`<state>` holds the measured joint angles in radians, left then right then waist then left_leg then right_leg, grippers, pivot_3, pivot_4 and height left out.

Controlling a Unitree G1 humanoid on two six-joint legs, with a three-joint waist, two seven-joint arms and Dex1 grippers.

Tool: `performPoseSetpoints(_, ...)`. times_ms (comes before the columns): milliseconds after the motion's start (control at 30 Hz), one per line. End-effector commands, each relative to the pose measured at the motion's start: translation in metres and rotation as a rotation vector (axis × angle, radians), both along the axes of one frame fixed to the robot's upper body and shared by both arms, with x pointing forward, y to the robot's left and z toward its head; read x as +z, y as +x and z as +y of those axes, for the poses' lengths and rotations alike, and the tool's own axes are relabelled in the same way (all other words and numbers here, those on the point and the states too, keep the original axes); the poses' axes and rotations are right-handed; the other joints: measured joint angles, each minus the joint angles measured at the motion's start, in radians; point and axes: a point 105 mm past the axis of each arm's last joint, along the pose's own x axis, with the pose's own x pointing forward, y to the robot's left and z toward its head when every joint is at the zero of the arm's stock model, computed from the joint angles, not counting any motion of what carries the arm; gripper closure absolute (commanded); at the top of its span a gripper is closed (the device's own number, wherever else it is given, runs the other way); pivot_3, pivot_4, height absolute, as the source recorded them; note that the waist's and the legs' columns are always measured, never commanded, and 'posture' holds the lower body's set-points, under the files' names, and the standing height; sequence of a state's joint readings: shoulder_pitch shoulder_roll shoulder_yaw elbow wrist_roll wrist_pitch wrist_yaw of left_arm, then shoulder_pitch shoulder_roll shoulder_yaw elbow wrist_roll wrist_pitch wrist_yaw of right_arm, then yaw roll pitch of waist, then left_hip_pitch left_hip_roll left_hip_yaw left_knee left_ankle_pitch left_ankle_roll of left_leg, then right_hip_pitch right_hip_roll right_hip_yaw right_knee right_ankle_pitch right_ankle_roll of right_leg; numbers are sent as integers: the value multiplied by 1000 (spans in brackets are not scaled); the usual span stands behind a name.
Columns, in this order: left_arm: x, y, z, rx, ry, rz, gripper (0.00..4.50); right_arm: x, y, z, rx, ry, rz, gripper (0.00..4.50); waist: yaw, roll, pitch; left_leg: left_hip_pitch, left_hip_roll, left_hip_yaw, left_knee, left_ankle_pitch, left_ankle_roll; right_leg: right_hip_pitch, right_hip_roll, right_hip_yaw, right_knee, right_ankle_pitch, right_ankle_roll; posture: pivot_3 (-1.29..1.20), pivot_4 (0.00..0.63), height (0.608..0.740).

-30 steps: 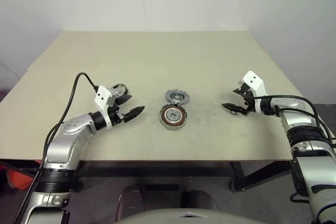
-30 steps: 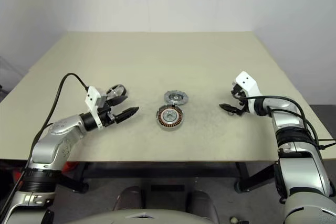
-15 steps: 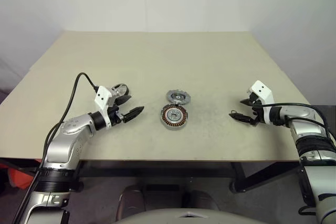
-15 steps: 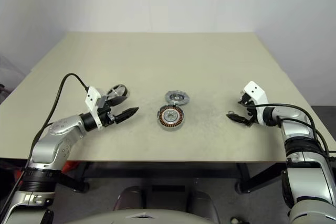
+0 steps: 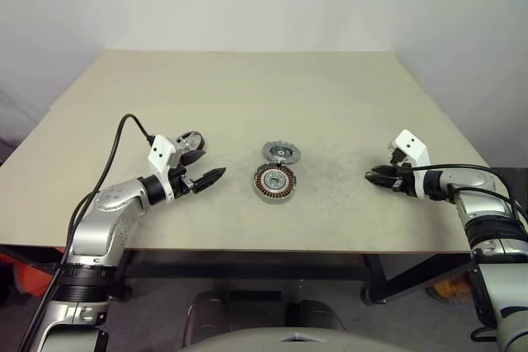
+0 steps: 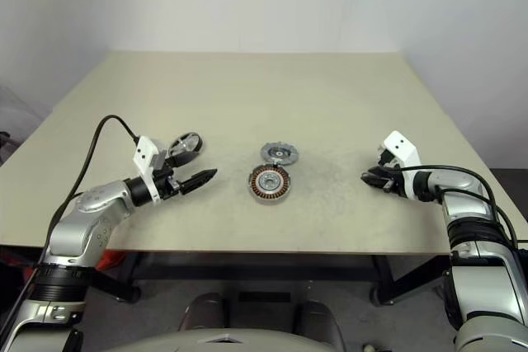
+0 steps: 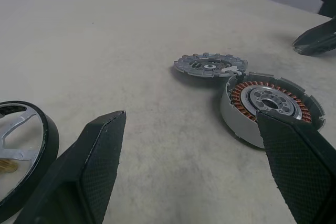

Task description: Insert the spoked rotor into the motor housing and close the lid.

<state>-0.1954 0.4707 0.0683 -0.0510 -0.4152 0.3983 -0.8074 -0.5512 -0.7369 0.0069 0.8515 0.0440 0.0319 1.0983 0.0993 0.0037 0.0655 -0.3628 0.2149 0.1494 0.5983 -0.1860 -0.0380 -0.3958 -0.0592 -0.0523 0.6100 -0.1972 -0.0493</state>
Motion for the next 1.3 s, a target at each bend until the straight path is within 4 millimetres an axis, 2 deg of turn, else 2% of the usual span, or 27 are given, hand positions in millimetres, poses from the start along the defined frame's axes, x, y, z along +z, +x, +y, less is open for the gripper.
performPoseSetpoints(33,13,3,0,-7,7,-55,322,2,2,0,-5,-11,8,3910,-1,0,0,0,0,0,0,0,0,0,0,0,0,0,0,0,0,740)
performPoseSetpoints(200,13,3,0,-5,5,-56,322,8,8,10,14,11,-21,3951,-2,0,0,1,0,0,0,0,0,1,0,0,-1,0,0,0,0,740)
performPoseSetpoints(300,14,2,0,-6,4,-56,322,24,14,27,60,90,-73,3951,-7,0,0,1,1,0,0,0,0,0,0,0,0,0,0,0,0,740)
performPoseSetpoints(433,14,1,-3,-19,2,-53,322,51,18,68,201,178,-150,3951,-8,1,-1,0,2,1,-1,0,0,-4,1,0,1,0,0,0,0,740)
performPoseSetpoints(600,16,1,-7,-36,-1,-55,322,68,7,117,365,234,-183,3951,1,2,-1,-2,3,1,-2,0,0,-6,1,-1,0,3,-6,0,0,740)
performPoseSetpoints(800,17,3,-13,-52,1,-60,322,60,-12,161,505,247,-145,3951,3,2,-1,-4,5,1,-2,-1,1,-5,0,-1,-2,3,-6,0,0,740)
performPoseSetpoints(933,20,4,-16,-53,-6,-65,322,55,-19,176,539,253,-128,3951,-1,2,-1,-4,5,1,-2,0,0,-5,0,-1,-2,0,0,0,0,740)
performPoseSetpoints(1300,18,2,-17,-68,-5,-58,322,41,-24,205,580,284,-84,3951,-3,2,-1,-3,5,1,-3,0,0,-5,1,-1,-2,0,0,0,0,740)
